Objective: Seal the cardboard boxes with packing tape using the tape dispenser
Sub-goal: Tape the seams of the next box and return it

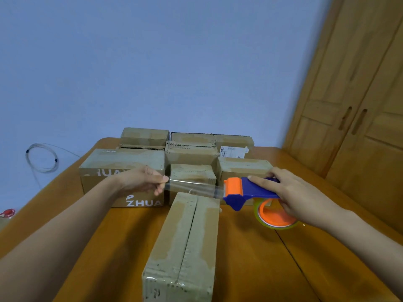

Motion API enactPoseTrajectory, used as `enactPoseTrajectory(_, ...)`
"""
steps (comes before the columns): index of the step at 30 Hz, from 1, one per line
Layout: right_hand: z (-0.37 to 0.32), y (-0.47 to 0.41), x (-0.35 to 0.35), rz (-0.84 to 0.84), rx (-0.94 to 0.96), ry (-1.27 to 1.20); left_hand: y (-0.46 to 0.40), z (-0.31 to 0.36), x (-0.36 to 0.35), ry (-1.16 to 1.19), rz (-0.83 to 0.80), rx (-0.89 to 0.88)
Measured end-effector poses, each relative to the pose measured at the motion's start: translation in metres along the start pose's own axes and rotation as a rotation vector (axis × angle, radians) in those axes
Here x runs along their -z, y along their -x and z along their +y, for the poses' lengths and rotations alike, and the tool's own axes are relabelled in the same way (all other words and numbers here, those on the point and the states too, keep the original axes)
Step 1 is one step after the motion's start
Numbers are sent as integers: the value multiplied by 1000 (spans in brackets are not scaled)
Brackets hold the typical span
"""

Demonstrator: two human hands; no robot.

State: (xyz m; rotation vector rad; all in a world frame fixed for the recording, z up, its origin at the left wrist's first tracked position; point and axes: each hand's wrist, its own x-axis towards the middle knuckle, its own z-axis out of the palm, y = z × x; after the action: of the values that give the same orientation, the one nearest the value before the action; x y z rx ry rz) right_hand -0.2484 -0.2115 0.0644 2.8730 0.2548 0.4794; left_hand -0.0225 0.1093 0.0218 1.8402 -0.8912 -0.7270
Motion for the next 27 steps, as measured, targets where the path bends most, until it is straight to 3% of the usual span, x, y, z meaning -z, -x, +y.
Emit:
enactPoseTrajectory(2, 2, 0, -1, -29, -13, 39, -3, -6, -4, 42, -17, -20)
enactPoseTrajectory(9, 9, -5, -7, 119, 46, 143, -6, -10, -21, 186, 74, -67)
enactPoseTrajectory(18, 9, -12, -14, 158, 42, 138, -13, -14, -26, 170, 229, -66)
enactPoseTrajectory(27, 11, -8, -24, 183, 57, 142, -14, -19, -27, 80, 252, -55)
